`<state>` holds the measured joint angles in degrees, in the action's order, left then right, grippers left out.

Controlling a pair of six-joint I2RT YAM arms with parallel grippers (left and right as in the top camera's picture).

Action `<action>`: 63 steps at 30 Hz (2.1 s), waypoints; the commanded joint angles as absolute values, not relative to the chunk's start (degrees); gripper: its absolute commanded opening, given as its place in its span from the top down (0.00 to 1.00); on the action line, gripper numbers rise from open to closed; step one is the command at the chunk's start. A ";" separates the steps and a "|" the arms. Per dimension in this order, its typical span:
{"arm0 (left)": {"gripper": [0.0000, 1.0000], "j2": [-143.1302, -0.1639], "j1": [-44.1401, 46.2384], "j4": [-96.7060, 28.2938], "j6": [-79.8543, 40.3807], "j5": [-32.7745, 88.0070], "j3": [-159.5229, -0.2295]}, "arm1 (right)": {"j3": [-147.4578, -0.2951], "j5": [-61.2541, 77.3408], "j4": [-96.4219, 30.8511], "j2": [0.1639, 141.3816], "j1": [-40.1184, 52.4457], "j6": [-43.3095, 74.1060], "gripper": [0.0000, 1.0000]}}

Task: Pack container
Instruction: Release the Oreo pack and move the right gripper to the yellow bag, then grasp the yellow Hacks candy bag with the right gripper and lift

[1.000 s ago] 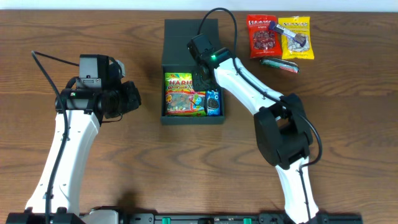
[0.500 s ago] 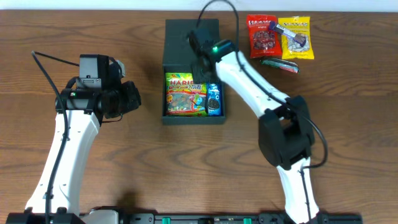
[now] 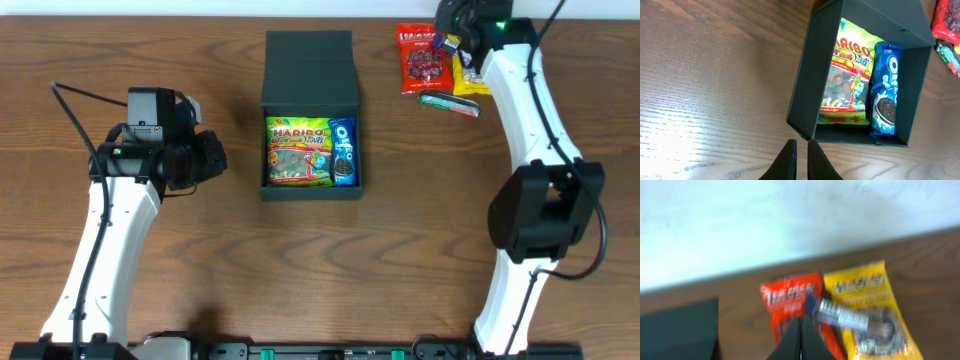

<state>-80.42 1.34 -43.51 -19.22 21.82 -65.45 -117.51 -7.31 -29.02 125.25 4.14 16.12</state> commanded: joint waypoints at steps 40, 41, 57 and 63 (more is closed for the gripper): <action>0.90 -79.75 1.52 -44.95 -18.04 20.97 -66.50 | -146.91 -2.70 -59.57 146.82 -2.52 17.93 0.88; 0.90 -79.75 1.52 -44.95 -18.02 20.97 -66.50 | -146.98 -4.10 -58.87 146.82 -2.96 17.96 0.70; 0.90 -79.75 1.52 -43.62 -18.09 20.97 -66.50 | -135.85 -4.89 -44.51 148.24 -6.92 16.95 0.16; 0.90 -79.75 1.52 -43.46 -18.26 20.95 -66.50 | -130.87 -4.67 -41.95 148.27 -6.90 16.14 0.15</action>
